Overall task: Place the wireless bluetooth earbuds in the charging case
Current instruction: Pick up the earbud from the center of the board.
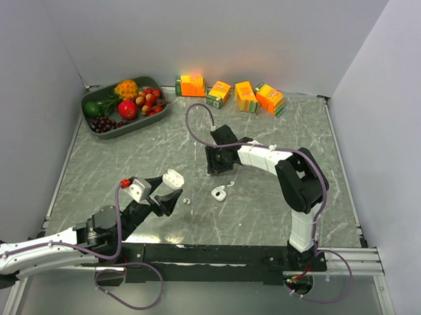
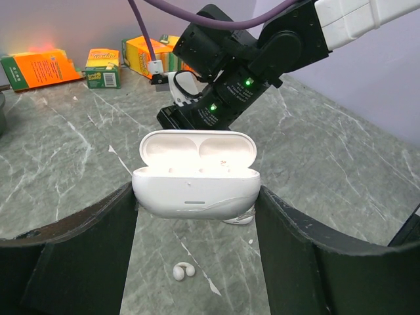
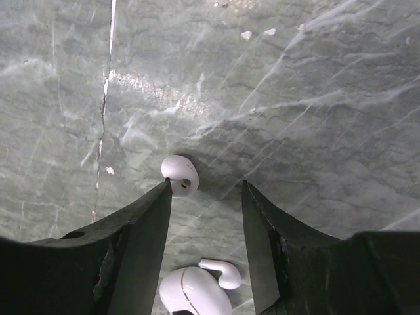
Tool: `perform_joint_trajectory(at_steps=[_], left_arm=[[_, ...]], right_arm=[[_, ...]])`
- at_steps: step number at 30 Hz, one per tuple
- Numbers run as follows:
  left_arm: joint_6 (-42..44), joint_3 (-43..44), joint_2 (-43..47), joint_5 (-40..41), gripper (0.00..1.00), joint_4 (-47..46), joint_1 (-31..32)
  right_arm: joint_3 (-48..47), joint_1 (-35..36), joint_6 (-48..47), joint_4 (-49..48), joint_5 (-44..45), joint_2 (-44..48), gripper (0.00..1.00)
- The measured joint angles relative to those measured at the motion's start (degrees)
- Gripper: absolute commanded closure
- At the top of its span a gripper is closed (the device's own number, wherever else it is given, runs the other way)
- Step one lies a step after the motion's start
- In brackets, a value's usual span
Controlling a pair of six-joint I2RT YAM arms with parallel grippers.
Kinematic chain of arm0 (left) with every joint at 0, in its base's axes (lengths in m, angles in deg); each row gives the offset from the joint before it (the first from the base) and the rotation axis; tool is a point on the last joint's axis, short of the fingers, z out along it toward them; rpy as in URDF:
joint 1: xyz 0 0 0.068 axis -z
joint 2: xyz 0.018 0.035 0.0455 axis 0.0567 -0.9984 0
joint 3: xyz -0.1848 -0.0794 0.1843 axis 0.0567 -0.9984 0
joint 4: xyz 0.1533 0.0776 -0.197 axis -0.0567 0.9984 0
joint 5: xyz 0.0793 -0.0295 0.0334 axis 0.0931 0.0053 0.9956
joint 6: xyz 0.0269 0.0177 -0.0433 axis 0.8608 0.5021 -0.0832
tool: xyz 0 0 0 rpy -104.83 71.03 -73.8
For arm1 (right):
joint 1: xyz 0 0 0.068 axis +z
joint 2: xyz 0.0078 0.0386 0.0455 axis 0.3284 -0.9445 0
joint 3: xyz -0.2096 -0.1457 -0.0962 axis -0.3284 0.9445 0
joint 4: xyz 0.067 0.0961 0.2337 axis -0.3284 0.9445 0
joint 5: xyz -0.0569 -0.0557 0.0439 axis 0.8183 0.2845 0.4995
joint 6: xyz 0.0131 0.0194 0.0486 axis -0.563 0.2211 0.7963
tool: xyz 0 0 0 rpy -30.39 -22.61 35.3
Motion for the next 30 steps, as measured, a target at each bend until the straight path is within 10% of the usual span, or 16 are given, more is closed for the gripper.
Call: perform_joint_trajectory(at_steps=[30], left_arm=[[-0.02, 0.0, 0.04, 1.49, 0.99, 0.02, 1.77]], right_arm=[[-3.54, 2.19, 0.17, 1.46, 1.64, -1.81, 0.85]])
